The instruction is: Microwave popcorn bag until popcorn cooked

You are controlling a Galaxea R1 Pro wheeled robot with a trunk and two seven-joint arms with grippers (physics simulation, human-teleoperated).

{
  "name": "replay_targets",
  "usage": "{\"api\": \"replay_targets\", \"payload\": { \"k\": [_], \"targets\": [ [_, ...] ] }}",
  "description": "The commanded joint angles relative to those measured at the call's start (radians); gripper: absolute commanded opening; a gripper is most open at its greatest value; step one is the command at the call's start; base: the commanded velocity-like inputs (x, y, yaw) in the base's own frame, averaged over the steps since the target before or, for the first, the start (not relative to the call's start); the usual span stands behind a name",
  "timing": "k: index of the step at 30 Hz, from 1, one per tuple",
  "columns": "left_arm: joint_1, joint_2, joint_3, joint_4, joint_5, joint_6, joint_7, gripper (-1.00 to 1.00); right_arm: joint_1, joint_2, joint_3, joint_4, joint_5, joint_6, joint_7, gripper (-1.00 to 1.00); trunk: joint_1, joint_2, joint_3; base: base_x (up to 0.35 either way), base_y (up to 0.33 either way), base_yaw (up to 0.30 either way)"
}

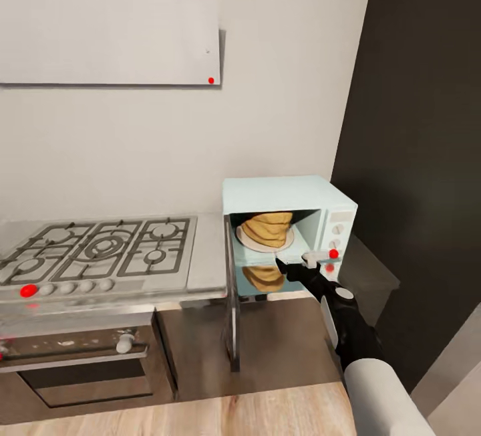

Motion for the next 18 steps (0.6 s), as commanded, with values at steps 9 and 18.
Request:
{"api": "replay_targets", "payload": {
  "k": [9,18],
  "targets": [
    [0.000,-0.002,0.000,-0.002,0.000,-0.002,0.001,1.00,-0.001,-0.010,-0.011,0.004,0.001,0.021,0.009,1.00,0.000,-0.001,-0.001,-0.338,0.000,0.000],
    [0.000,-0.002,-0.002,0.000,-0.007,-0.002,0.001,1.00,-0.001,-0.226,-0.012,0.441,-0.001,0.143,0.001,1.00,0.000,-0.001,-0.001,-0.050,0.000,0.000]
  ]
}}
